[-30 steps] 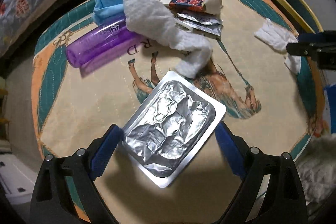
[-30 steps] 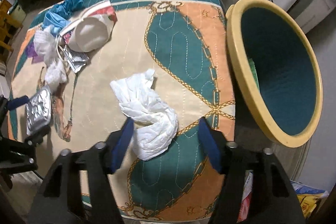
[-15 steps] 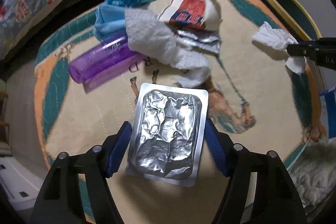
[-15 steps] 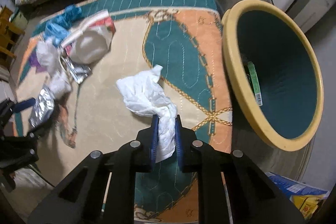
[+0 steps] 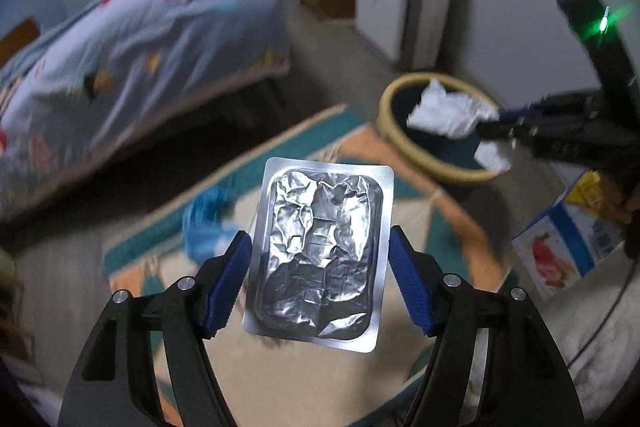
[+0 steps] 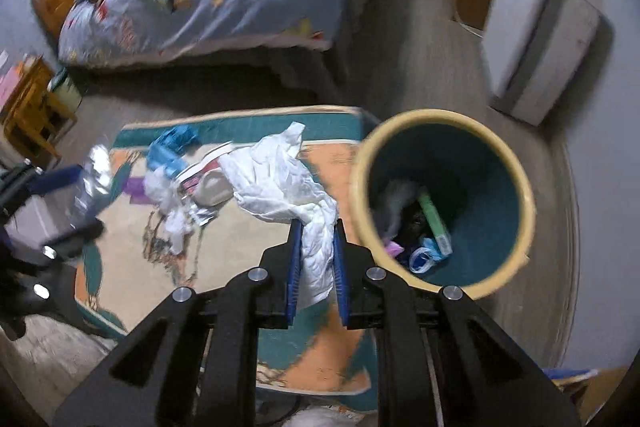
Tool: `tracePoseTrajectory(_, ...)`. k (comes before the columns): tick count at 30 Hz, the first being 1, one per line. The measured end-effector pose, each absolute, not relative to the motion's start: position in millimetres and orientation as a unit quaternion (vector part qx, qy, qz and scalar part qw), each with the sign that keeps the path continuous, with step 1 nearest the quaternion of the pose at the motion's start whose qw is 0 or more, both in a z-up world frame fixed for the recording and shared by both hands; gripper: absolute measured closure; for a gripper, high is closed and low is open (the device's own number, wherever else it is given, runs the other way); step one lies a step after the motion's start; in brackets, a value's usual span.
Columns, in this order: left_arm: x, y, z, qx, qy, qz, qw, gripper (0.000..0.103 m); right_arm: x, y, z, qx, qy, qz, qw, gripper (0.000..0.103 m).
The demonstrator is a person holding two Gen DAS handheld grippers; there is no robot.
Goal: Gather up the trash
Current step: 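Carry the foil pack and white tissue over the bin and release both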
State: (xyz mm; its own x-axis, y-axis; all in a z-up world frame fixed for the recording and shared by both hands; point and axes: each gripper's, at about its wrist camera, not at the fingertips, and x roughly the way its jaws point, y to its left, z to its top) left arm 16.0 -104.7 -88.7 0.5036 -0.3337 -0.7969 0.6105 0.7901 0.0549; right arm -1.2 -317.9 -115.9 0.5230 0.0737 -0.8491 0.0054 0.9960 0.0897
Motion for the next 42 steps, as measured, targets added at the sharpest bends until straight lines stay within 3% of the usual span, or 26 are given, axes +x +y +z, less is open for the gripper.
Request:
tracePoseTrajectory(4, 22.5, -126.3, -84.3, 0.167, 0.394, -0.298, 0.853, 0.033, -4.6, -357.6, -129.0, 0.113, 0.495, -0.017, 0.861, 0.089)
tracePoseTrajectory(9, 35.1, -160.6, -98.7, 0.108, 0.425, -0.326, 0.838, 0.033, -6.2, -398.5, -134.2, 0.134, 0.485, -0.062, 0.862, 0.089)
tracePoseTrajectory(23, 42.9, -271.5, -151.4, 0.182, 0.417, -0.362, 0.814, 0.033, 2.8, -483.4, -173.5, 0.214, 0.500, -0.126, 0.830, 0.089)
tracePoseTrajectory(33, 66.8, -312.8, -176.0, 0.171, 0.407, -0.363, 0.821, 0.032, 8.6, -507.9, -177.4, 0.267, 0.464, -0.145, 0.832, 0.088)
tracePoseTrajectory(35, 68.3, -317.0, -177.3, 0.168, 0.405, -0.368, 0.820, 0.029, 9.1, -509.7, -175.1, 0.274, 0.453, -0.139, 0.837, 0.084)
tracePoseTrajectory(37, 67.6, -317.2, -176.3, 0.163, 0.403, -0.368, 0.822, 0.018, 7.6, -509.9, -172.6, 0.275, 0.447, -0.139, 0.840, 0.062)
tracePoseTrajectory(39, 67.6, -315.7, -175.0, 0.161, 0.400, -0.368, 0.824, 0.015, 6.3, -510.1, -170.8, 0.275, 0.442, -0.143, 0.842, 0.049)
tracePoseTrajectory(42, 68.5, -311.4, -173.4, 0.160, 0.400, -0.363, 0.826, 0.014, 5.7, -511.1, -171.1, 0.279, 0.441, -0.148, 0.840, 0.044)
